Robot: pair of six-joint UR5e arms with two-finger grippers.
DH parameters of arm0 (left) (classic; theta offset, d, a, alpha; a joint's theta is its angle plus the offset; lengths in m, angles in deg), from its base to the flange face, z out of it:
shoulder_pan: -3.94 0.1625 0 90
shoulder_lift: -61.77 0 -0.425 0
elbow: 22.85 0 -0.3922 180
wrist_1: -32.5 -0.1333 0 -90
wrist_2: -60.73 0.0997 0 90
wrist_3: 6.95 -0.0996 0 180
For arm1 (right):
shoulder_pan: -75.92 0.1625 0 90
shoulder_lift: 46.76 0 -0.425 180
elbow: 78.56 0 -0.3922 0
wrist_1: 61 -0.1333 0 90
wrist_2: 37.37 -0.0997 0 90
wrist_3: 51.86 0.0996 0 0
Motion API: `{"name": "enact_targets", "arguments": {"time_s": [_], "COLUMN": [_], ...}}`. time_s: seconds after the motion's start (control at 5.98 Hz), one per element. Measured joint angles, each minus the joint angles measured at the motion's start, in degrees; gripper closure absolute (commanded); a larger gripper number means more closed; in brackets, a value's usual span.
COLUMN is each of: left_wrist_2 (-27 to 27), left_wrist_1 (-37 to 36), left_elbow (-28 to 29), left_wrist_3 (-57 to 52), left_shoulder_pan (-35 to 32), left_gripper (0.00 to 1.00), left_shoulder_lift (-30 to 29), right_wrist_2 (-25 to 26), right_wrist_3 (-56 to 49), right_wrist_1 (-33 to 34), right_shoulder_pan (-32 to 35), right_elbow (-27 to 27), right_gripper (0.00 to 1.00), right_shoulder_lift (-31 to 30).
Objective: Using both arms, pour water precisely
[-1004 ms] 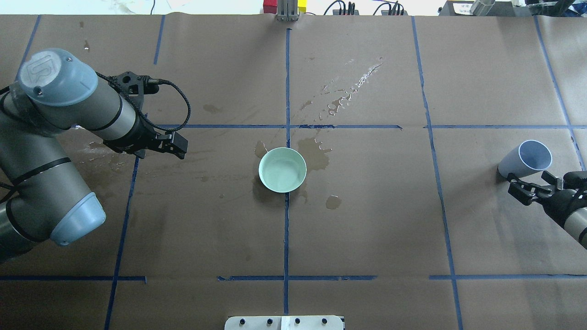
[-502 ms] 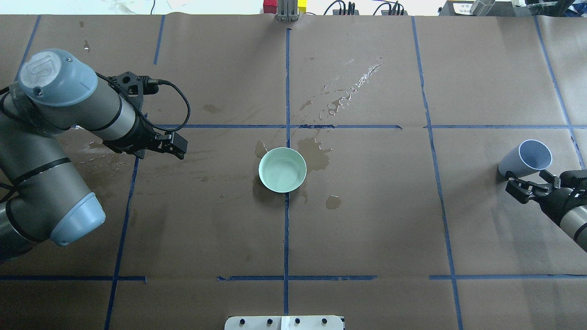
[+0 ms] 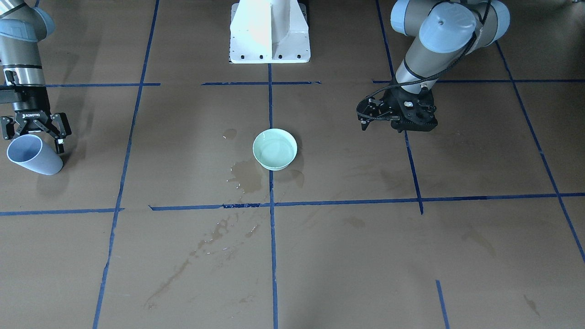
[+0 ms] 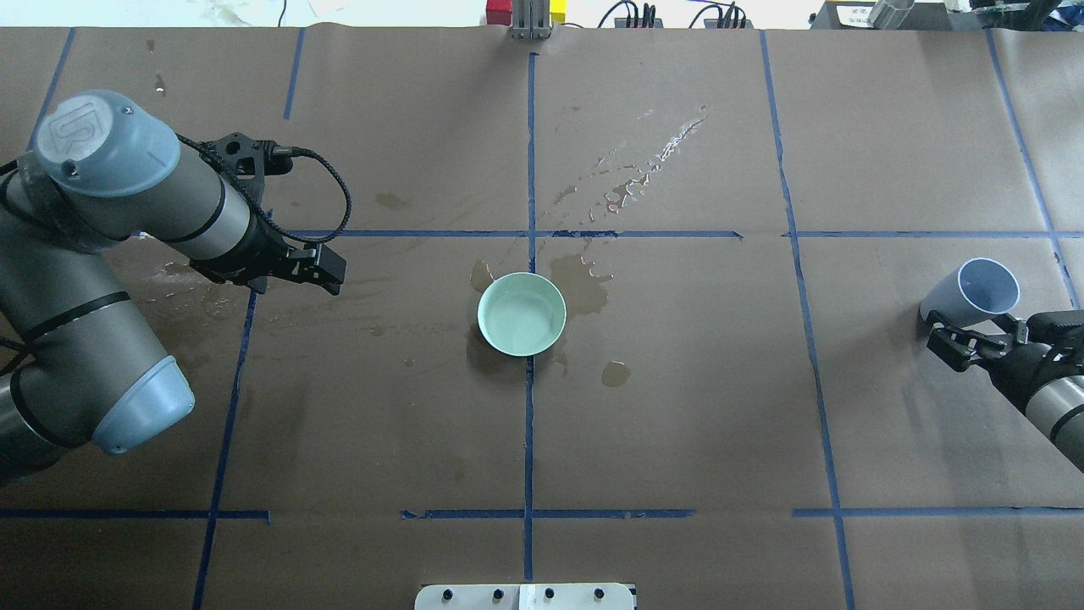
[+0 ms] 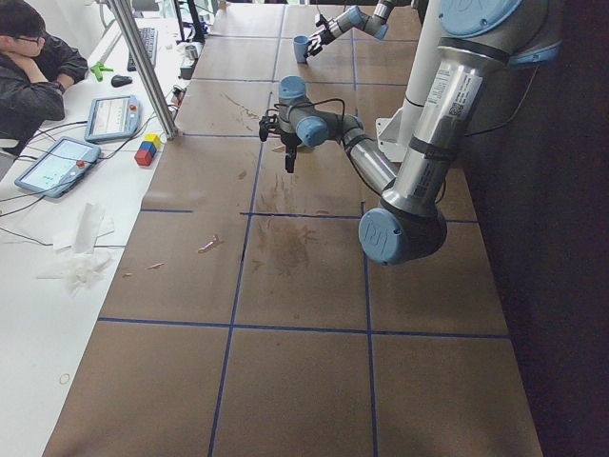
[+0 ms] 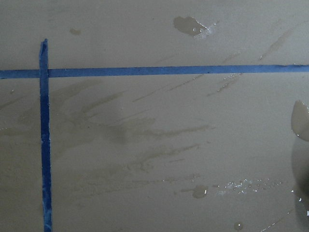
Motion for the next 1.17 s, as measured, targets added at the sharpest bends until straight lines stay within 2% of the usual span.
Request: {"name": "enact_targets", "arguments": {"time_s": [1.17], "left_wrist_2": [0.0], "left_wrist_1": [0.1], "left_elbow": [0.0], "left_wrist_3": [0.0], "left_shoulder_pan": [0.1], "left_gripper": [0.0], "left_shoulder_lift": [0.0], "right_wrist_2": [0.4], "right_wrist_3": [-1.4], "right_wrist_1": [-1.2], "right_shoulder_pan": [0.8], "right_elbow": [0.5], "right_gripper": [0.0], "right_shoulder_lift": [0.6]}}
